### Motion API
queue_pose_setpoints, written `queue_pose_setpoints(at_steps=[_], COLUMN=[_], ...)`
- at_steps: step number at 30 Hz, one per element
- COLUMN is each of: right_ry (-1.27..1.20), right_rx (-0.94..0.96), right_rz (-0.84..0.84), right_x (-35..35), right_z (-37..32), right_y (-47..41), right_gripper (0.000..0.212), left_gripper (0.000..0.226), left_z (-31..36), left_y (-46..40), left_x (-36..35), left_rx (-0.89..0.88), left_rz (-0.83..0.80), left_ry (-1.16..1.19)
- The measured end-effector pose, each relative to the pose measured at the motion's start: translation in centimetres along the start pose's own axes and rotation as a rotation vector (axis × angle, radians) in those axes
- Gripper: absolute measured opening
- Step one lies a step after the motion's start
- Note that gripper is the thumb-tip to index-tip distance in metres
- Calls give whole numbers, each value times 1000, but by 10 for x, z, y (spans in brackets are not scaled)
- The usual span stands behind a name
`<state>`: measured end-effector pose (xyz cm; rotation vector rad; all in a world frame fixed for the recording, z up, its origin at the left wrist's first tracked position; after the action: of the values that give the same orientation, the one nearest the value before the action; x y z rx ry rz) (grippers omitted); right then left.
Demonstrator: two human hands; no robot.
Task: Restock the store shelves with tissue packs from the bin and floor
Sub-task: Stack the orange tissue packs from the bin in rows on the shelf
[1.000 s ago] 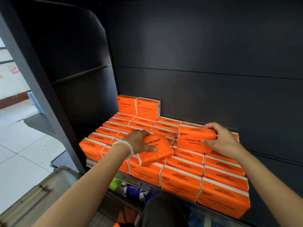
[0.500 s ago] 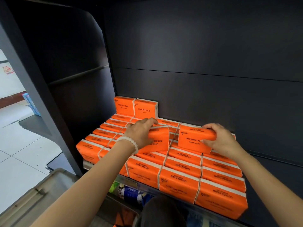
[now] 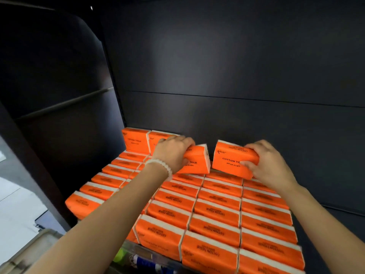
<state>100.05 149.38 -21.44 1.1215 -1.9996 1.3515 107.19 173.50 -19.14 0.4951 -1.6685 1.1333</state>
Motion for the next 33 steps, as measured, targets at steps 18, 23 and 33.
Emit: queue_pose_setpoints(at_steps=[18, 23, 33], right_ry=[155, 218, 236], right_rx=[172, 170, 217], right_rz=[220, 191, 98], right_x=[-63, -63, -38], right_z=[23, 16, -52], right_y=[-24, -19, 5], right_gripper=[42, 34, 36], left_gripper=[52, 43, 50], left_z=[-8, -6, -2], left_y=[-55, -47, 27], left_x=[-71, -74, -10], left_rx=[-69, -32, -31], left_rz=[87, 50, -9], left_ry=[-19, 53, -6])
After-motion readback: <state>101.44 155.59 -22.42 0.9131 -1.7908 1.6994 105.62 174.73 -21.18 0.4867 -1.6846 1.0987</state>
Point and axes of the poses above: each hand's wrist, its own y-axis away from the middle knuckle, its own x-axis out of the back of the hand, z = x × y, the point moved 2 cm from there along -y, towards the middle knuckle, and after that the axes turned 9 degrees about z, right-handed, at the moved point
